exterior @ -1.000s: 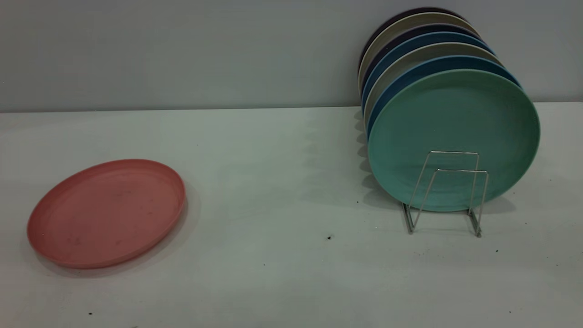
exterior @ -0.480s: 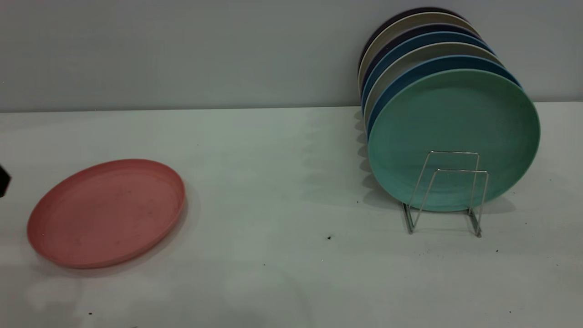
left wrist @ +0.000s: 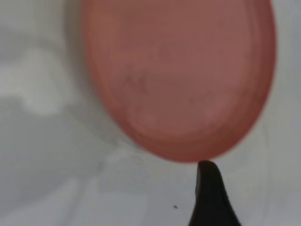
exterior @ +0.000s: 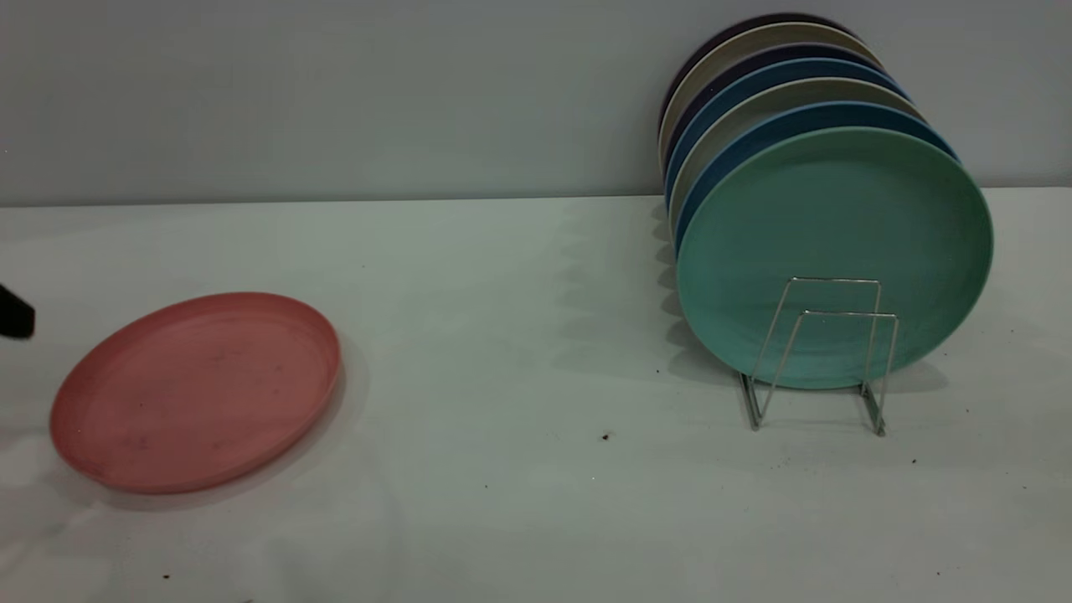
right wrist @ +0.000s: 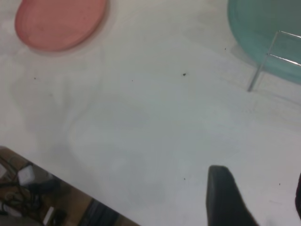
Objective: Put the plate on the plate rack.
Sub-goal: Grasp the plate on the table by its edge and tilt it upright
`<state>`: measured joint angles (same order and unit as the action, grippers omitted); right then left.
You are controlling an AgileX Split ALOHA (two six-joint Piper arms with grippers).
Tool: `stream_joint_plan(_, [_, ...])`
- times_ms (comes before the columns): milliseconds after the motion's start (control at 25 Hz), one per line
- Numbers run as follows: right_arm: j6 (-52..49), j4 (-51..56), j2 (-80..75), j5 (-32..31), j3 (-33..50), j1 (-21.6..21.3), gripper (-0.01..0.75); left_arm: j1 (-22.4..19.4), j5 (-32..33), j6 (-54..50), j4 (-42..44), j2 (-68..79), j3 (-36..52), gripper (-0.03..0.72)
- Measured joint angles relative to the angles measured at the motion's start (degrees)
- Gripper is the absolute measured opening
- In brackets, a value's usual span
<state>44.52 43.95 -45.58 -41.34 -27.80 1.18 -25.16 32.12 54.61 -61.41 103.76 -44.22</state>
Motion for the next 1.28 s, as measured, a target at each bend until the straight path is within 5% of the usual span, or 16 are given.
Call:
stream_joint_plan(400, [0.0,0.28,0.0,-0.05,0.0,0.0,0.383,-0.33,-5.19,9.95,-12.52,12.93,-0.81,0.494])
stream_joint_plan(1280, [-0.2,0.3,-0.05,1.36,0.0,0.0,0.383,-0.33,-2.38,29.75,-37.74,25.03,-1.31,0.449])
